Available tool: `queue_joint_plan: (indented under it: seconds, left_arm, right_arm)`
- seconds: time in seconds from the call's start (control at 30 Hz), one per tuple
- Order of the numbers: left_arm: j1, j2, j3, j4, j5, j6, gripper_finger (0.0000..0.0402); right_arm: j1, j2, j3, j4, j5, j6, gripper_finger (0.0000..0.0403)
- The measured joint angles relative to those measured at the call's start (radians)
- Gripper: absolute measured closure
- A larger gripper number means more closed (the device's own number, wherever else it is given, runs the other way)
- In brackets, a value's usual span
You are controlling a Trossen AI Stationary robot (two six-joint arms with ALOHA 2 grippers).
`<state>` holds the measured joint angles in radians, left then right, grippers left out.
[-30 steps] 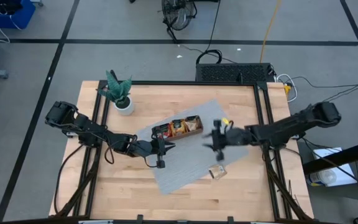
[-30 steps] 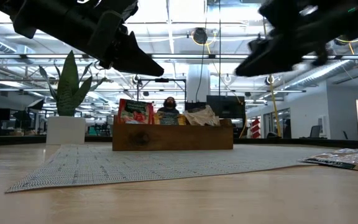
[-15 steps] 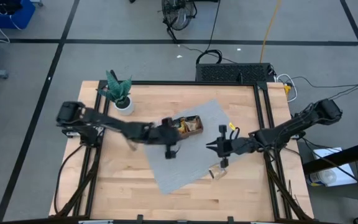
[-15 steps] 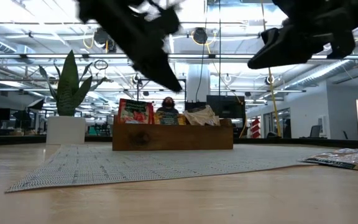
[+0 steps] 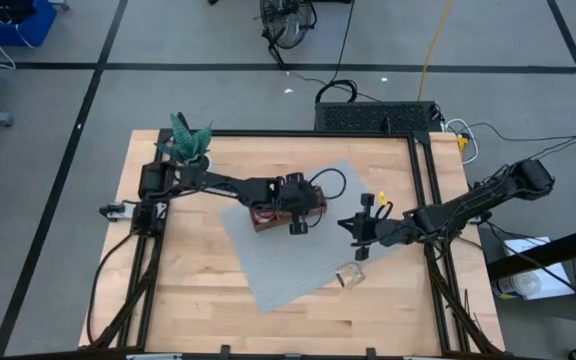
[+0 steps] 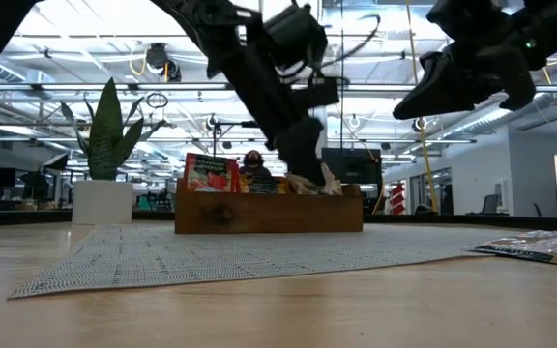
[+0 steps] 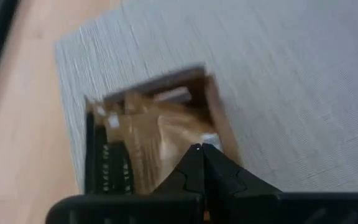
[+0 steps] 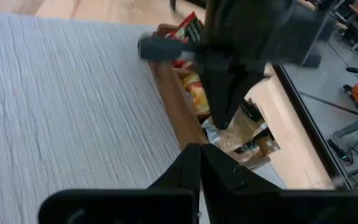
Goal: Pick & Place Tea
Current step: Adjust the brown tea in the wooden organizer, then put the brown tea into the right part of the wooden organizer
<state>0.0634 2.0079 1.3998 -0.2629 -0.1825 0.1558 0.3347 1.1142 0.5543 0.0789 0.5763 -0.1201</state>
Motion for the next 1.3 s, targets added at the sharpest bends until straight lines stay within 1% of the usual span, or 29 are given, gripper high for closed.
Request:
queue_joint_plan:
  seconds: [0.2, 0.37, 0.47, 0.6, 0.77, 0.93, 1.0, 1.1, 1.2, 1.3]
  left_arm:
    - [0.023, 0.021, 0.0, 0.02, 0.007, -0.001, 0.04]
    - [0.034, 0.077, 0.002, 0.044, 0.082, -0.013, 0.0401]
    - [0.027, 0.085, 0.002, 0.038, 0.066, -0.02, 0.0401]
    - [0.012, 0.064, -0.001, 0.033, 0.001, -0.033, 0.0394]
    - [-0.016, -0.001, -0.003, 0.013, -0.019, -0.023, 0.0386]
    - [-0.051, -0.095, -0.003, 0.007, -0.02, -0.022, 0.0384]
    - [-0.066, -0.141, -0.003, -0.019, -0.02, -0.022, 0.0384]
    - [-0.1, -0.232, -0.023, -0.02, -0.02, -0.02, 0.0384]
    - [-0.145, -0.329, -0.093, 0.068, -0.019, 0.0, 0.0388]
    - [-0.179, -0.42, -0.198, 0.134, -0.018, -0.026, 0.0397]
  right_arm:
    - [0.0, -0.004, -0.011, 0.018, 0.0, -0.005, 0.0401]
    - [0.0, -0.004, -0.011, 0.022, 0.0, -0.004, 0.0402]
    - [0.0, -0.004, -0.011, 0.026, 0.0, -0.004, 0.0402]
    - [0.0, -0.004, -0.011, 0.034, 0.0, -0.004, 0.0402]
    - [0.0, -0.004, -0.011, 0.044, 0.0, -0.004, 0.0402]
    - [0.0, -0.004, -0.011, 0.075, 0.0, -0.006, 0.0401]
    - [0.008, -0.004, -0.011, 0.078, -0.006, -0.01, 0.0401]
    - [0.049, -0.003, -0.011, 0.053, -0.079, -0.027, 0.0395]
    - [0.104, -0.003, -0.01, 0.056, -0.196, 0.064, 0.0368]
    - [0.158, 0.012, -0.009, -0.006, -0.264, 0.209, 0.031]
